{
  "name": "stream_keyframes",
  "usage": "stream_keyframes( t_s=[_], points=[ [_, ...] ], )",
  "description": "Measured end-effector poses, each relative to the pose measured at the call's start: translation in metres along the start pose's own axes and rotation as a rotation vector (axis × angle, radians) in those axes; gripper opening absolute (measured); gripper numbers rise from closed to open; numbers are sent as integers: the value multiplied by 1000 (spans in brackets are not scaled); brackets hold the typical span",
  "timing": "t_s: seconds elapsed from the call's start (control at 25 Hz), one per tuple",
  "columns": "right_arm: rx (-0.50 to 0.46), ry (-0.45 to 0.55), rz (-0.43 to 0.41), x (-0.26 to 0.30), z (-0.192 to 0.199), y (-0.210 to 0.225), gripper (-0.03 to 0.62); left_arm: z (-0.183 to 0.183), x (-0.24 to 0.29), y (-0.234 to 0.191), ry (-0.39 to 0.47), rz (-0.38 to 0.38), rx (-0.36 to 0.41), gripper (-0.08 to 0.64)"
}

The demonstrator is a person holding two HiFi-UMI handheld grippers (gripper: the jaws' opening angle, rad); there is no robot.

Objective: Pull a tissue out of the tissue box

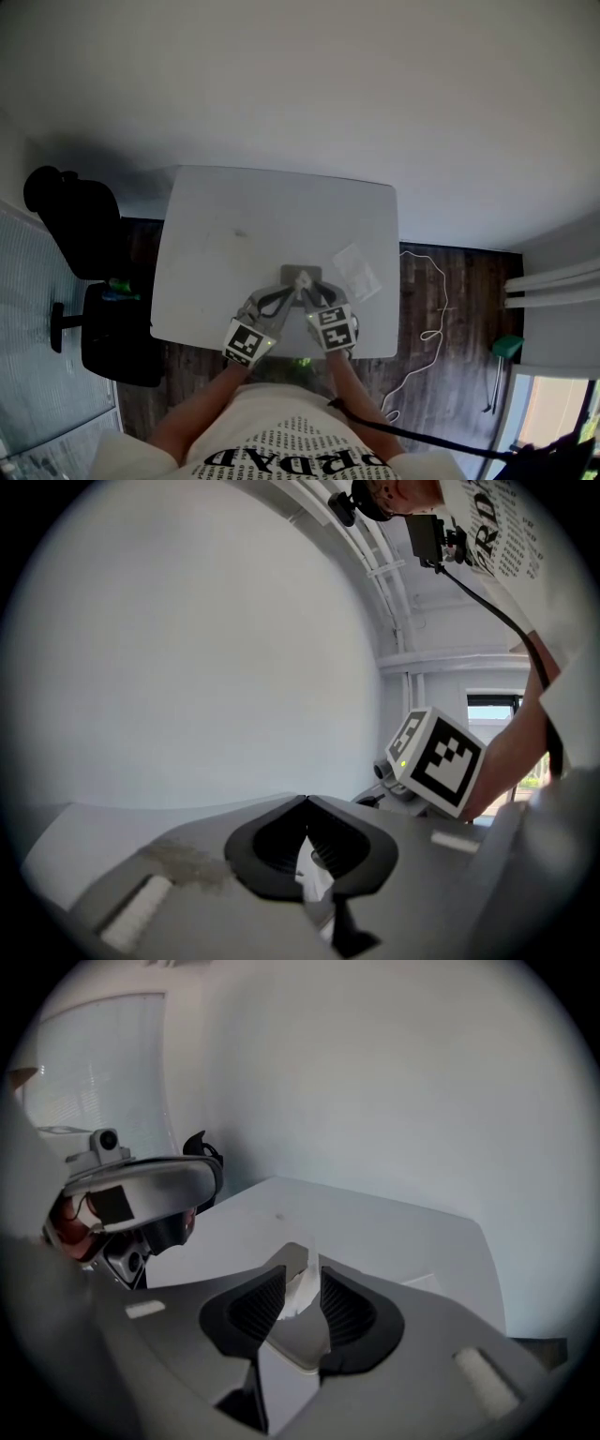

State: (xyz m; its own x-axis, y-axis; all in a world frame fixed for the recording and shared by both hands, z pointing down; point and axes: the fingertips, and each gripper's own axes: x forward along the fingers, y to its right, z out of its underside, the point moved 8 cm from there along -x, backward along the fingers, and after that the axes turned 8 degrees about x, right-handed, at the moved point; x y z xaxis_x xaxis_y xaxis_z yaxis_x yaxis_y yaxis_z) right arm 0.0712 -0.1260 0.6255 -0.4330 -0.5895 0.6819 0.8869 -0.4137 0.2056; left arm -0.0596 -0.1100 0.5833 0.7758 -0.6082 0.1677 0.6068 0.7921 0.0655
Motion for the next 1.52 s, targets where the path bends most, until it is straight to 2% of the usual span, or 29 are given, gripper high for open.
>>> stream_keyframes(
  t_s=[0.12, 0.24, 0.4, 0.48, 0.6, 0.76, 0.84, 1.52],
  points=[
    [62, 16, -35, -4, -4, -2, 117, -1, -2, -2, 9, 4, 6, -9],
    [99, 40, -29, -11, -6, -3, 125, -5, -5, -4, 14, 0, 5, -9],
    [57, -2, -4, -5, -10, -2, 135, -3, -5, -8, 5, -1, 5, -10],
    [62, -23, 1, 1, -9, 1, 135, -4, -4, -8, 7, -9, -13, -10],
    [65, -56, 6, 10, -5, 5, 135, 0, -3, -11, 3, -1, -2, -11],
    [45, -71, 26, 14, -3, 6, 35, 3, -4, -13, -4, 3, -6, -11],
    [40, -70, 20, 14, -3, 6, 15, 1, -5, -14, -9, 7, -8, -10],
    [15, -45, -2, 2, -8, -4, 9, -7, -2, -11, 8, 19, -10, -11]
  ],
)
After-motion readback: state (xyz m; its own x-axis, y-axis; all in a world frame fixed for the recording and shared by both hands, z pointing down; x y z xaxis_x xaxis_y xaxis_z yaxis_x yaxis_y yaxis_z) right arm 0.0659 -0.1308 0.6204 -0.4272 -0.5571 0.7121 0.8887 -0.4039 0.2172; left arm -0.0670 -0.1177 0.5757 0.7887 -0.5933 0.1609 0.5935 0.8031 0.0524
